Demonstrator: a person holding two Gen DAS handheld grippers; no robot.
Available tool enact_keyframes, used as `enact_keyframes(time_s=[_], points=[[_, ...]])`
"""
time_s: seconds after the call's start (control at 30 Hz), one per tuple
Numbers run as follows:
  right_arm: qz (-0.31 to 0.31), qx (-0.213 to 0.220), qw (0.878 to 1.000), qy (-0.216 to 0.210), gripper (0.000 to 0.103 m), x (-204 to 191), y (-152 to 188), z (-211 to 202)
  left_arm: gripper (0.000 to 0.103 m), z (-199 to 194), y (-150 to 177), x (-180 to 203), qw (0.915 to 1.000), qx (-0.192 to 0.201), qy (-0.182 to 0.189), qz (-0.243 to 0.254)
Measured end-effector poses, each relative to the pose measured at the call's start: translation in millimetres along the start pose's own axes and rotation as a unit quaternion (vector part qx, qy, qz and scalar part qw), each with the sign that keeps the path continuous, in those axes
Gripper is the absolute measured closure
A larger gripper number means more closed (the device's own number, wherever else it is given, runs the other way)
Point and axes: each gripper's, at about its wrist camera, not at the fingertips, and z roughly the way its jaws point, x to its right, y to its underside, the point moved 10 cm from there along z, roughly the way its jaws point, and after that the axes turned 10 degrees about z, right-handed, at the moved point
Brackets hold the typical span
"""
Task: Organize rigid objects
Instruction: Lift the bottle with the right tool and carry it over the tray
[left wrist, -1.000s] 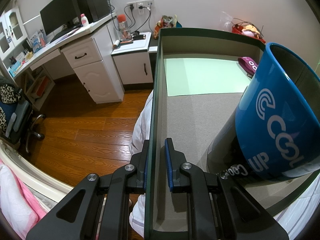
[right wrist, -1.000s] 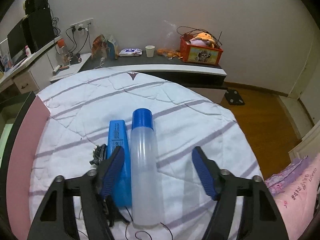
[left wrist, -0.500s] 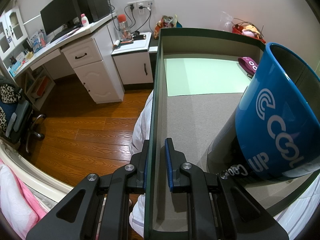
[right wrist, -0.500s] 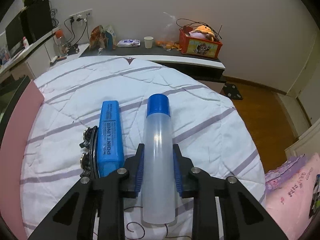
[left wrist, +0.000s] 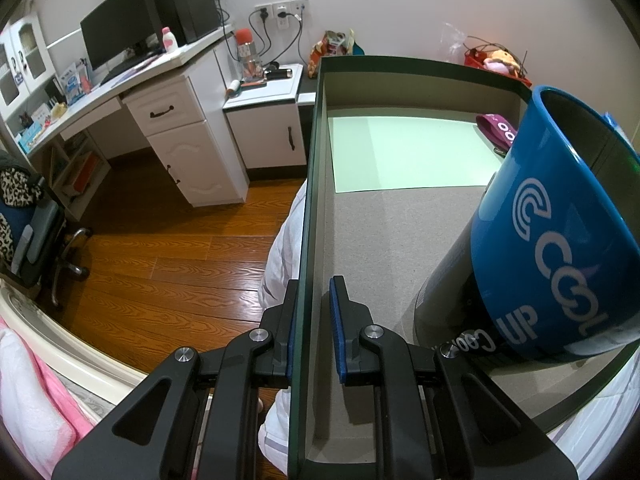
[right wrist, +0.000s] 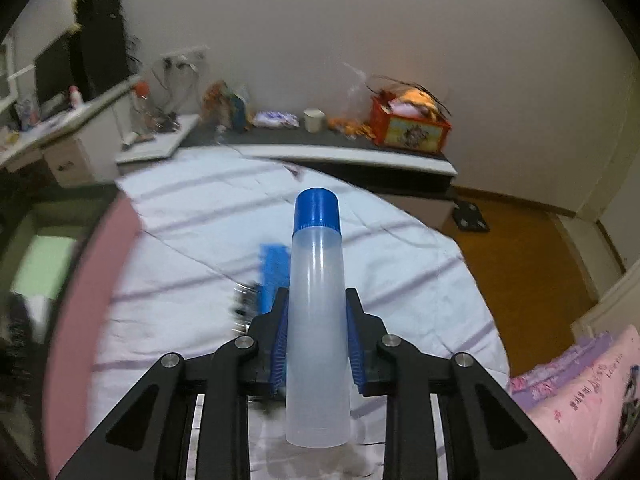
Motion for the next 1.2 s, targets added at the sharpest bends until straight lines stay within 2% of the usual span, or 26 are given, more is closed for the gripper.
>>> enact_keyframes(time_s=[0.13,0.27,0.43,0.6,0.8,0.97,1.2], points=[[-0.016,0.012,0.999,-0.049,0.077,-38.5,-8.9,-20.9,0.091,0.0,0.2,-0.2,1.0,-0.001,0.0,0.0],[-0.044,0.017,0.992,-0.114,0.077,-95.5,-10.5,-40.6,0.091,0.0,0.1,0.0,1.0,0.0,0.0,0.0],[-0.083,-0.007,0.982,-0.172,0.077,-159.1,2.4,-41.0,0.091,0.1,0.8,0.0,1.0,0.0,0.0,0.001],[-0.116,-0.034,0.974,-0.19,0.077,-203.0,15.6,-26.3,0.091,0.3,0.9,0.2,1.0,0.0,0.001,0.0],[-0.129,-0.077,0.97,-0.192,0.077,-225.5,20.2,11.2,0.091,0.3,0.7,0.2,1.0,0.0,0.001,0.0],[-0.143,-0.108,0.965,-0.191,0.077,-235.1,34.5,24.9,0.091,0.3,0.5,0.3,1.0,0.0,0.0,0.001],[-0.149,-0.109,0.965,-0.184,0.076,-234.8,37.3,24.8,0.091,0.3,0.9,0.1,1.0,0.0,0.001,0.0]])
